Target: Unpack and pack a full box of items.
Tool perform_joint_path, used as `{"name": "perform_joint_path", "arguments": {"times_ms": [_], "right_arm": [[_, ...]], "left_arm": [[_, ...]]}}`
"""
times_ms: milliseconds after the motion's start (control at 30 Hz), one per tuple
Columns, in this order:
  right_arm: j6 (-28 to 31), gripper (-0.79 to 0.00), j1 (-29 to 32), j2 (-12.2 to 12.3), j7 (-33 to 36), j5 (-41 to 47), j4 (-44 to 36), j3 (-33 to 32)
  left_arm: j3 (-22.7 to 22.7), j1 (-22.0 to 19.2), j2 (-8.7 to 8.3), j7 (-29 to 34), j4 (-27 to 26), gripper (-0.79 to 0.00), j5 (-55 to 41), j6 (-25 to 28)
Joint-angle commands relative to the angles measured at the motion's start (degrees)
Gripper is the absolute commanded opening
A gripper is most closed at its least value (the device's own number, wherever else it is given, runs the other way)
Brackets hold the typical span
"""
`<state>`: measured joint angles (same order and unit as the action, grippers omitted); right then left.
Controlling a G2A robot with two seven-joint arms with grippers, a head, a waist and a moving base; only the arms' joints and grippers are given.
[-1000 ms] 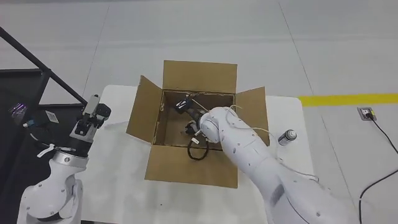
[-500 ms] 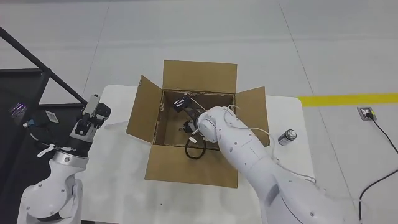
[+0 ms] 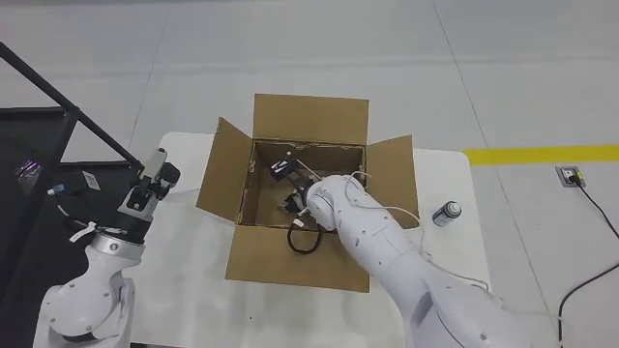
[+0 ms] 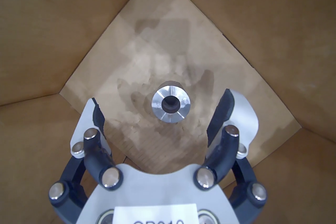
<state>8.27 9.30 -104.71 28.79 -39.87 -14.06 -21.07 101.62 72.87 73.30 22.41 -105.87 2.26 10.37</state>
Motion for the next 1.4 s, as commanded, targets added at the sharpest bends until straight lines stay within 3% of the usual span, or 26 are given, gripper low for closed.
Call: {"name": "perform_joint_path", "arguments": {"times_ms": [0, 133, 200, 233, 300, 333, 467, 733, 1067, 1267, 1367], "right_arm": [[-1.06, 0.000, 0.38, -0.07, -0.19, -0.50, 0.11, -0.08], [-2.56, 0.000, 0.76, -0.34, -0.28, -1.60, 0.18, -0.18], [-2.46, -0.243, 0.80, -0.41, -0.52, -1.86, 0.48, -0.37], [-2.35, -0.459, 0.81, -0.44, -0.66, -1.97, 0.63, -0.47], [-2.22, -0.570, 0.83, -0.47, -1.21, -2.09, 0.98, -0.75], [-2.10, -0.742, 0.82, -0.50, -1.31, -2.22, 1.11, -0.84], [-1.31, -0.785, 0.73, -0.58, -1.56, -2.65, 1.47, -1.23], [0.99, -0.785, -0.19, -0.27, -3.33, -2.88, 2.41, -2.47], [13.39, -0.785, -2.81, 2.29, -7.79, -6.99, -0.28, -2.97], [10.32, -0.785, -1.51, 5.20, -6.70, -8.33, -7.78, -4.74], [5.71, -0.785, 0.84, 7.81, -4.05, -10.36, -16.86, -6.24]], "left_arm": [[-0.31, 0.30, -0.07, -0.20, -0.10, 0.000, 0.46, 0.17], [-0.50, 0.65, -0.20, -0.78, -0.27, 0.000, 0.74, 0.12], [-0.56, 0.77, -0.27, -1.08, -0.37, 0.000, 0.77, 0.03], [-0.54, 0.82, -0.30, -1.33, -0.40, 0.000, 0.86, -0.03], [-0.62, 0.93, -0.35, -1.72, -0.51, 0.000, 0.91, -0.13], [-0.64, 0.97, -0.38, -1.87, -0.55, 0.000, 0.93, -0.17], [-0.73, 0.97, -0.50, -2.40, -0.54, 0.000, 0.85, -0.31], [-1.04, 0.51, -0.76, -2.89, -0.06, 0.000, 0.53, -0.40], [-2.09, -1.51, -1.09, -2.75, 0.55, 0.000, 0.33, -0.72], [-3.75, -3.46, -1.26, -1.94, 1.49, 0.000, 0.47, -0.88], [-4.56, -4.42, -1.36, -1.38, 1.76, 0.000, 0.76, -0.76]]}}
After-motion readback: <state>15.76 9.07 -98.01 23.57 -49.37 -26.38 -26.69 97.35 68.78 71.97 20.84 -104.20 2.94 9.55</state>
